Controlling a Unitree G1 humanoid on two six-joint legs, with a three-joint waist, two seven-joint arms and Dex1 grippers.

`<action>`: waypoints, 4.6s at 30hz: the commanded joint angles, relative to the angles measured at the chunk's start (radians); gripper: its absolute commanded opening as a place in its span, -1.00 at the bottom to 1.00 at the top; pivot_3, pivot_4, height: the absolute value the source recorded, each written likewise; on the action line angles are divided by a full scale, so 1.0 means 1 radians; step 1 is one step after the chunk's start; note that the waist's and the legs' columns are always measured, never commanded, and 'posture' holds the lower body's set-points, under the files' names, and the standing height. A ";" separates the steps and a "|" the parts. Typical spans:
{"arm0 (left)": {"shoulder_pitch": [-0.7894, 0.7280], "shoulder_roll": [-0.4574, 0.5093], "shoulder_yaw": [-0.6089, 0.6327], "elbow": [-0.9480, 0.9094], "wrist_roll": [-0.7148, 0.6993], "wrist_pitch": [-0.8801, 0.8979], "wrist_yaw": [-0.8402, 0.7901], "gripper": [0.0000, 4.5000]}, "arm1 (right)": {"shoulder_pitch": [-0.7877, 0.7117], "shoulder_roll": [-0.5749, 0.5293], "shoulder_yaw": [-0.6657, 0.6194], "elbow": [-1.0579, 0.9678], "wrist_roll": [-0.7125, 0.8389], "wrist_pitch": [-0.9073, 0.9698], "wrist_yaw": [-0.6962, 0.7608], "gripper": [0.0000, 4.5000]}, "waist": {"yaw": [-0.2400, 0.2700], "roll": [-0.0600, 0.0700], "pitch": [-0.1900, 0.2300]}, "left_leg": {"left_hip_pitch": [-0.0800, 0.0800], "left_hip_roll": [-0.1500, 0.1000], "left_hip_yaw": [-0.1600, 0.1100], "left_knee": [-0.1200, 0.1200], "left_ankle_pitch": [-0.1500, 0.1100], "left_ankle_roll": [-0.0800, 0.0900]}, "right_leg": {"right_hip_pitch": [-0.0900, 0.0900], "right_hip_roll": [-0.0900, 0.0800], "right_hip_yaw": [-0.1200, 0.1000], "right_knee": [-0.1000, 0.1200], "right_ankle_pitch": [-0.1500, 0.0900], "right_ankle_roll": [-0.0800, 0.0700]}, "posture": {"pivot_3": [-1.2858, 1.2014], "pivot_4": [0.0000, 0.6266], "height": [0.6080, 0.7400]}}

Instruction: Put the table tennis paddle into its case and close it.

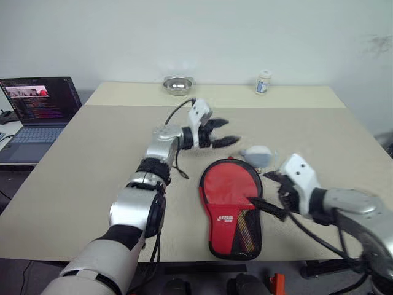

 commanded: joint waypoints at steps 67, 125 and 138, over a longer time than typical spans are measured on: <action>0.272 -0.175 -0.281 0.121 0.110 -0.117 0.158 0.85 | -0.213 -0.111 0.242 0.912 -0.523 -0.639 -0.058 -0.86 | 0.056 0.019 -0.017 | 0.009 -0.006 0.001 0.001 -0.001 0.005 | 0.013 -0.004 0.001 -0.005 0.001 0.003 | 0.03 -0.52 1.00; 0.229 -0.246 -0.334 0.243 0.240 -0.190 0.197 0.85 | 1.187 -0.649 -0.294 -0.152 0.523 -0.728 -0.051 -0.89 | 0.080 0.017 -0.040 | 0.010 -0.030 -0.045 0.001 -0.016 0.022 | 0.054 -0.035 -0.047 -0.047 -0.009 0.022 | 0.03 -0.52 1.00; 0.229 -0.256 -0.335 0.243 0.240 -0.189 0.203 0.85 | 1.016 -0.625 -0.435 -0.148 0.746 -0.546 -0.107 0.10 | 0.081 0.016 -0.040 | 0.010 -0.031 -0.046 0.002 -0.016 0.022 | 0.054 -0.036 -0.048 -0.047 -0.008 0.022 | 0.03 -0.52 1.00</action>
